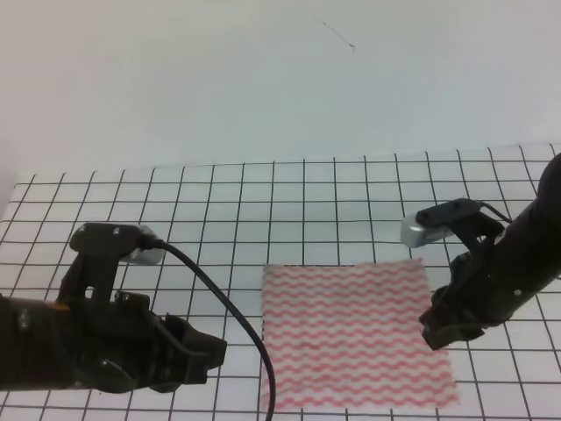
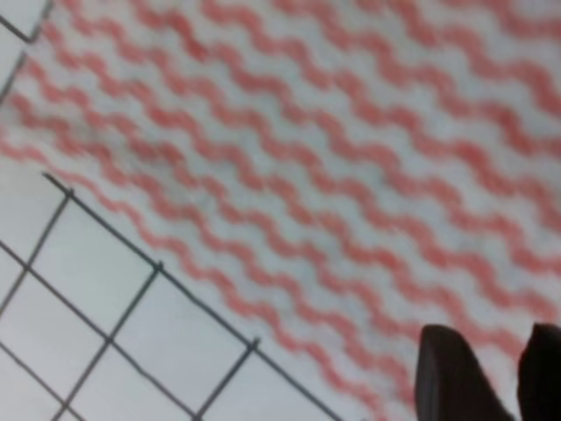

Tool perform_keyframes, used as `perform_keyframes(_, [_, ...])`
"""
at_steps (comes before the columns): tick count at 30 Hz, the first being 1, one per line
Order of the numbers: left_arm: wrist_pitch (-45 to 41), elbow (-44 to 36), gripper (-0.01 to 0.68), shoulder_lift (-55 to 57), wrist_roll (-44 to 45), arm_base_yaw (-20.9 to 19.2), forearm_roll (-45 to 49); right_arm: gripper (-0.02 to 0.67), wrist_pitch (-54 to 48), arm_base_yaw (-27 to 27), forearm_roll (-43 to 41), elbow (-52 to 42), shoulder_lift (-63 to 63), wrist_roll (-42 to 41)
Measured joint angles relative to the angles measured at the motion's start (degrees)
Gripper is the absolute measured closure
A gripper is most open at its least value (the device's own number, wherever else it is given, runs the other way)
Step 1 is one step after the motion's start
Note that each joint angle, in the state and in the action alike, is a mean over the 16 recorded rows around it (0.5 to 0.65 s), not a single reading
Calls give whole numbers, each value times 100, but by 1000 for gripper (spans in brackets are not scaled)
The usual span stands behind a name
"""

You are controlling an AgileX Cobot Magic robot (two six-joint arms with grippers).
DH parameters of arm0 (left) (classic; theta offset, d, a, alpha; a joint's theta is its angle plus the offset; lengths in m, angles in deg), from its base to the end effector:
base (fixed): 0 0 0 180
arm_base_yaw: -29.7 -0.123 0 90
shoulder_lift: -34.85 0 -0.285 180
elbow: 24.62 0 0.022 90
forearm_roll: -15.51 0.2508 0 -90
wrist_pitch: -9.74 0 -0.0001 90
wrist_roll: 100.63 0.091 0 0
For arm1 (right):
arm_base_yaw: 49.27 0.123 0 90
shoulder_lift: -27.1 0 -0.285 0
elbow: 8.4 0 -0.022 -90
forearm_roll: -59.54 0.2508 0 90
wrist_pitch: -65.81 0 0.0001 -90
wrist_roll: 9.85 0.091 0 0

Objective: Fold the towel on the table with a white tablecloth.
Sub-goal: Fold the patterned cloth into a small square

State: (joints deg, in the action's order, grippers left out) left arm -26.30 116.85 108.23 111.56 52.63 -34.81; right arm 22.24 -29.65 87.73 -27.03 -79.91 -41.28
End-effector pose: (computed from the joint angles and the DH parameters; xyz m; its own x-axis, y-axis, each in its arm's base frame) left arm 0.1818 -0.1217 0.2637 -0.7892 0.1313 -0.6000 0.4782 0.7444 -0.4661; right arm 0.2927 0.1358 0.1839 -0.8282 -0.4731 -0.3003 -0.5491 0.7922 0.2664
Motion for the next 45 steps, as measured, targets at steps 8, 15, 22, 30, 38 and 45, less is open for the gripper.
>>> perform_keyframes(8, [-121,0,505,0,14,0,66,460,-113,-20,-309,-425,0,288])
perform_keyframes(15, [-189,0,505,0,43,0,88,460,252,-20,-250,-813,-3,286])
perform_keyframes(22, [-197,0,505,0,71,0,84,462,513,-20,-132,-915,-7,273])
perform_keyframes(30, [-206,0,506,0,107,0,79,462,613,-20,-50,-915,-12,273])
perform_keyframes(38, [-210,0,505,0,134,0,78,462,670,-20,33,-909,-88,243])
perform_keyframes(45, [-206,0,506,0,145,0,78,463,661,-20,359,-900,-225,33])
